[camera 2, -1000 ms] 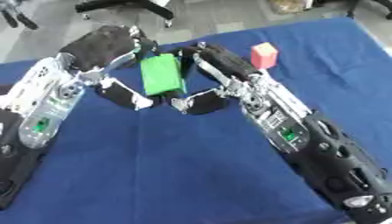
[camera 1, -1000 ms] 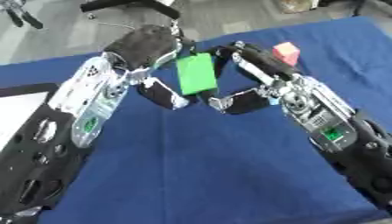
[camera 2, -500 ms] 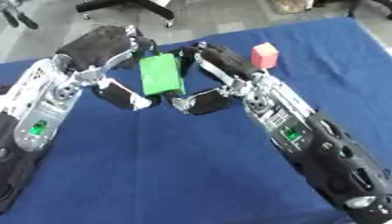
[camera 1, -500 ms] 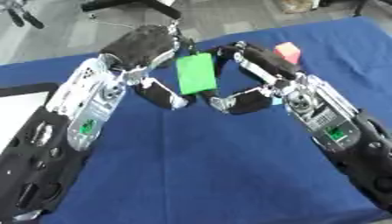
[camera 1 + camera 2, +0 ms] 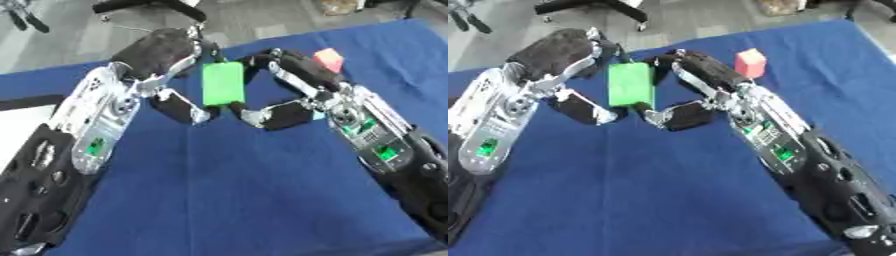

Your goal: Pick up the objects with one hand, pass them to the other hand, and then place them into the box on the other side of the table.

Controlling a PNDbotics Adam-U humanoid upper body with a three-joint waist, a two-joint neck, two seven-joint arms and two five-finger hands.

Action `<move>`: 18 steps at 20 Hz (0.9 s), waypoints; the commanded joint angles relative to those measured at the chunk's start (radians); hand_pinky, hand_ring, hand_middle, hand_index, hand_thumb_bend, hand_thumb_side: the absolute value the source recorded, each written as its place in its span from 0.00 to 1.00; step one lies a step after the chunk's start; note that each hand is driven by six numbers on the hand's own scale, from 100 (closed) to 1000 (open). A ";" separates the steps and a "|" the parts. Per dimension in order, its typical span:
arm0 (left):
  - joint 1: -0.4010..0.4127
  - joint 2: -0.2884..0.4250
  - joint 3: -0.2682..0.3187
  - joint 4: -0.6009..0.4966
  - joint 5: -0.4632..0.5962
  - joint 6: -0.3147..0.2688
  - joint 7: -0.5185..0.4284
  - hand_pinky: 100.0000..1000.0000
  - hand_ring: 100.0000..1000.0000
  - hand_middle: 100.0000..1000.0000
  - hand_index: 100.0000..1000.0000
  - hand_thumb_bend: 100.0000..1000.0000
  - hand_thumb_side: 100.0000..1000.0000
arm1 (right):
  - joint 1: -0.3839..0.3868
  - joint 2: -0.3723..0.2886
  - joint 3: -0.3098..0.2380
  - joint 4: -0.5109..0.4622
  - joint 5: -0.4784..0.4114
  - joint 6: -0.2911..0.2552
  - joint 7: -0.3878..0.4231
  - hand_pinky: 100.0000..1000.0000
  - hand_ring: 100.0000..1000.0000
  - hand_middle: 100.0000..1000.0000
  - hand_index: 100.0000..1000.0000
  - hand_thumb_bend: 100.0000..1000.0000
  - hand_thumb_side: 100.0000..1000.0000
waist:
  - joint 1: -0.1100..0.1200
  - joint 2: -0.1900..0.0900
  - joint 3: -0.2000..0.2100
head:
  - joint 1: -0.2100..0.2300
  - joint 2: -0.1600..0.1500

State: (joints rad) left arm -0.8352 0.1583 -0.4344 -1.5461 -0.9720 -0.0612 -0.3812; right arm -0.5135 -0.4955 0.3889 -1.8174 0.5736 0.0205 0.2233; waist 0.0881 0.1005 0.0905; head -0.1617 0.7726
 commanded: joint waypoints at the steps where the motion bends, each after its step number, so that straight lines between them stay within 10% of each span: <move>1: -0.017 0.034 0.038 -0.039 0.008 0.006 0.000 0.51 0.21 0.13 0.37 0.04 0.00 | -0.001 -0.010 -0.011 0.006 0.023 -0.004 -0.002 0.85 0.70 0.67 0.89 0.25 0.61 | -0.001 -0.031 0.003 | 0.000 -0.003; 18: 0.008 0.057 0.075 -0.117 0.050 0.037 0.006 0.48 0.19 0.12 0.35 0.03 0.00 | 0.010 -0.004 -0.031 0.038 0.109 0.016 -0.063 0.86 0.71 0.72 0.93 0.30 0.62 | -0.007 -0.034 0.007 | 0.003 -0.003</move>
State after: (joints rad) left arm -0.8155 0.1938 -0.3757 -1.6390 -0.9287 -0.0286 -0.3778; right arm -0.4921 -0.4893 0.3710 -1.7735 0.6740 0.0357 0.1668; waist 0.0878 0.0986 0.0962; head -0.1613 0.7726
